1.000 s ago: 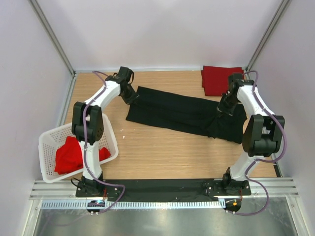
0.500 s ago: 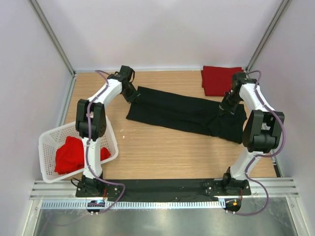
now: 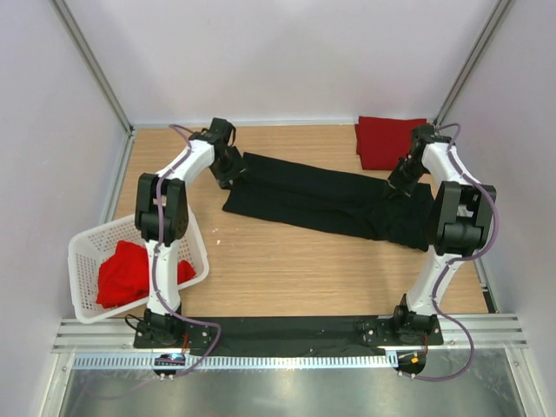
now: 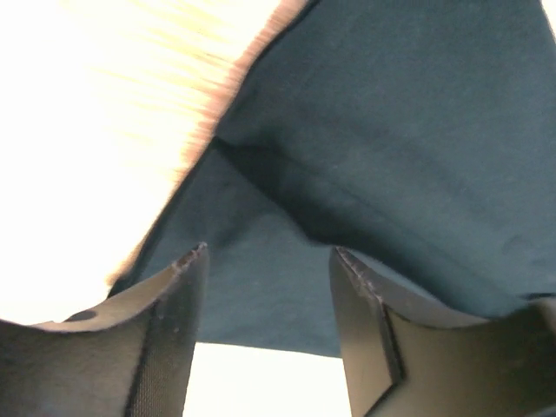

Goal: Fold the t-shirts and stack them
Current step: Fold the tshirt

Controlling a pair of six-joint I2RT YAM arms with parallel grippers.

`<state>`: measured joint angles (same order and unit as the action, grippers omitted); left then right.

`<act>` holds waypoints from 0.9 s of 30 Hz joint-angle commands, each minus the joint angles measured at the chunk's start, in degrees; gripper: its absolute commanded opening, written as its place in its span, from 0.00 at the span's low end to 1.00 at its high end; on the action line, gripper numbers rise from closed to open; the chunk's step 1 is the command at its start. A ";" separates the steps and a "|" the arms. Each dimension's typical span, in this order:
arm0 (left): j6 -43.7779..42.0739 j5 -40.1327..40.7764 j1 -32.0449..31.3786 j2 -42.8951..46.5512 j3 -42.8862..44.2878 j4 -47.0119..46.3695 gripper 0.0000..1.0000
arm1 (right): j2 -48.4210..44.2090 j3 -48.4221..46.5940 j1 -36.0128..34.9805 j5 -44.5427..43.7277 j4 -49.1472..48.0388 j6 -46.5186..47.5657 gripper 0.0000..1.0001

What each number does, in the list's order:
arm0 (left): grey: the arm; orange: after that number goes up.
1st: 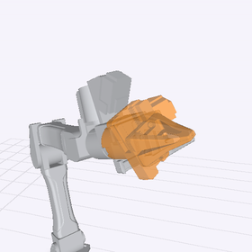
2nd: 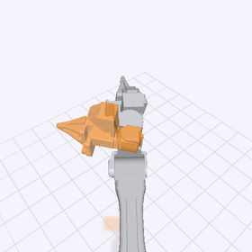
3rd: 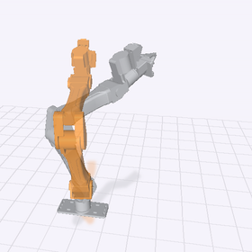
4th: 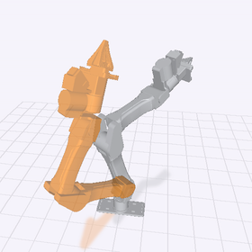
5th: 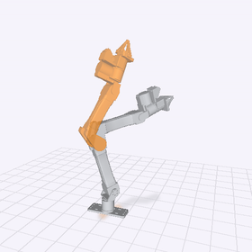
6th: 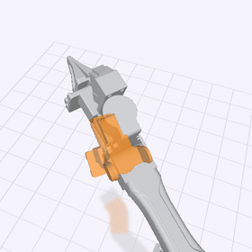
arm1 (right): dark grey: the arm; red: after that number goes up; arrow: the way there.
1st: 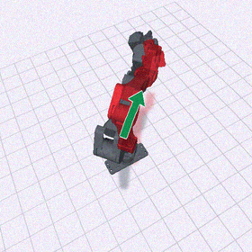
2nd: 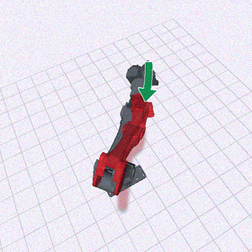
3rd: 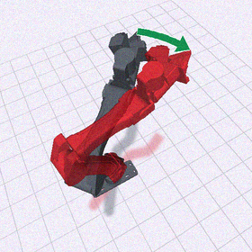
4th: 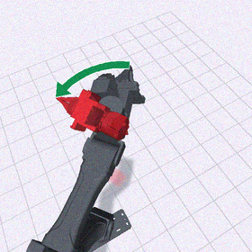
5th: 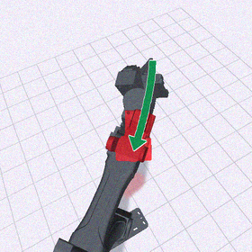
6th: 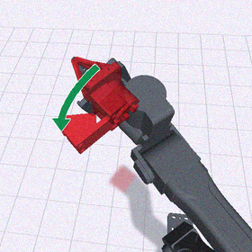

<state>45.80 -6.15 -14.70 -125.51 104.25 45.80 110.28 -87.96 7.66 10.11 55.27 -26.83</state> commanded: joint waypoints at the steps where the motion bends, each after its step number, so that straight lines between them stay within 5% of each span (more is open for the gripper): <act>1: -5.62 3.50 0.46 6.06 1.40 2.09 0.61 | 2.48 -7.11 3.50 -0.08 -0.69 -1.91 0.28; 6: -8.80 2.12 0.37 16.68 -8.58 0.53 0.60 | 0.91 -14.69 3.94 -9.66 7.13 4.32 0.37; 10: -7.75 -5.87 0.28 20.13 -17.49 -4.30 0.52 | -7.07 -6.21 4.03 -12.57 8.19 4.42 0.37; 16: -8.27 -9.84 0.28 15.49 -19.26 -7.48 0.46 | -18.95 11.55 6.31 -10.82 2.66 0.29 0.34; 27: -4.41 -13.45 0.11 2.40 -15.04 -9.86 0.44 | -13.87 20.47 9.65 -13.71 -3.50 -0.77 0.32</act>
<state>40.47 -18.55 -14.50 -120.14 86.70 38.35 94.65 -67.42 17.26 -1.76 55.99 -27.16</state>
